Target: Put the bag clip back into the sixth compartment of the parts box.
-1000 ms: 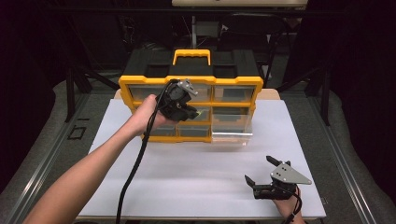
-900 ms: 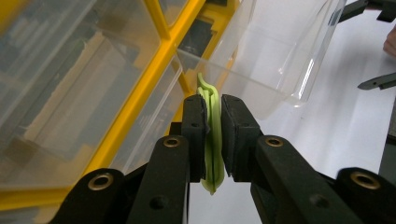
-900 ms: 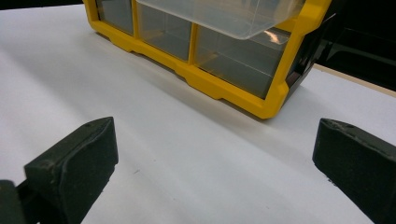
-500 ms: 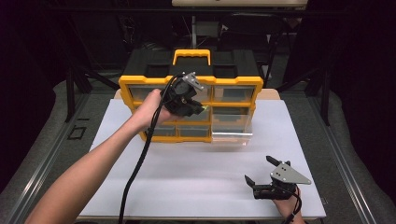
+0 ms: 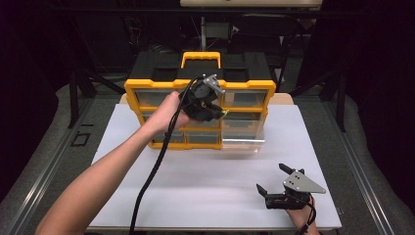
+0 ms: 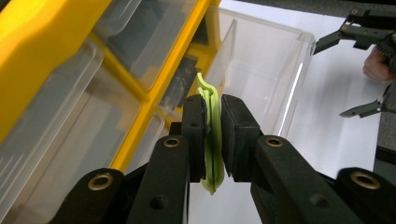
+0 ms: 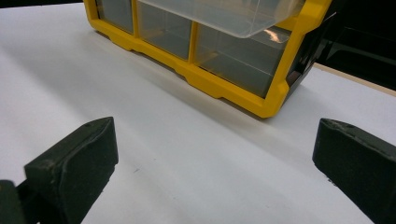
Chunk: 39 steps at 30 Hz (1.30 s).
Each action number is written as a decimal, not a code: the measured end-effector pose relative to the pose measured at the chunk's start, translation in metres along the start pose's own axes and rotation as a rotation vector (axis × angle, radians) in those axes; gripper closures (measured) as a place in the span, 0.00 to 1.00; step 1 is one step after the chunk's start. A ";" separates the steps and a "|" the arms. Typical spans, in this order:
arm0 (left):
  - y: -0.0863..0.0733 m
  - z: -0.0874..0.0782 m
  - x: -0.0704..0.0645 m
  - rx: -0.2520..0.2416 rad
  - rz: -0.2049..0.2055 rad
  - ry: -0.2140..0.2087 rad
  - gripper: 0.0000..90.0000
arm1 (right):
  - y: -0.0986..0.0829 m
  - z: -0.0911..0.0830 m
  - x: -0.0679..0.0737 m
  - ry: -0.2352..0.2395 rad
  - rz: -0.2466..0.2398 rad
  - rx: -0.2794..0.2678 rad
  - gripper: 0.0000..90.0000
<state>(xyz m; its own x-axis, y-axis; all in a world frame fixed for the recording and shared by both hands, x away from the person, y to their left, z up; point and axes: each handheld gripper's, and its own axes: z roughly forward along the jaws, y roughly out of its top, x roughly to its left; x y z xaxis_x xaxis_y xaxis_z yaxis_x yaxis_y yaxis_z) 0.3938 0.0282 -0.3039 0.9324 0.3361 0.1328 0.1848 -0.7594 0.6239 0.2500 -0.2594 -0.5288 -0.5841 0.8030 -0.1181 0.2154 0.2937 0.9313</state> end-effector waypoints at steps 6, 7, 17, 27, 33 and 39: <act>0.010 0.012 -0.007 0.008 0.026 -0.014 0.90 | 0.000 0.000 0.000 0.001 -0.004 0.002 0.00; 0.010 0.012 -0.007 0.008 0.026 -0.014 0.90 | 0.000 0.000 0.000 0.000 -0.004 0.001 0.00; 0.018 0.032 -0.015 0.015 0.037 -0.045 0.90 | 0.000 0.000 0.000 0.003 -0.003 0.007 0.00; 0.019 0.055 -0.019 0.051 0.027 -0.046 0.88 | 0.000 0.000 0.000 0.008 -0.003 0.006 0.00; 0.014 0.054 -0.017 0.044 0.001 -0.033 0.52 | 0.000 -0.002 0.000 0.006 -0.003 0.006 0.00; 0.004 0.038 -0.017 0.008 0.006 -0.043 0.30 | 0.000 -0.002 0.000 0.007 0.002 0.008 0.00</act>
<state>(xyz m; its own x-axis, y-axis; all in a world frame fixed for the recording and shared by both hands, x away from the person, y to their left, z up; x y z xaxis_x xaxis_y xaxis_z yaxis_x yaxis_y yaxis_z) 0.3908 -0.0020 -0.3327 0.9459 0.3076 0.1034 0.1815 -0.7656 0.6172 0.2483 -0.2608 -0.5282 -0.5893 0.7998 -0.1141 0.2226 0.2965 0.9287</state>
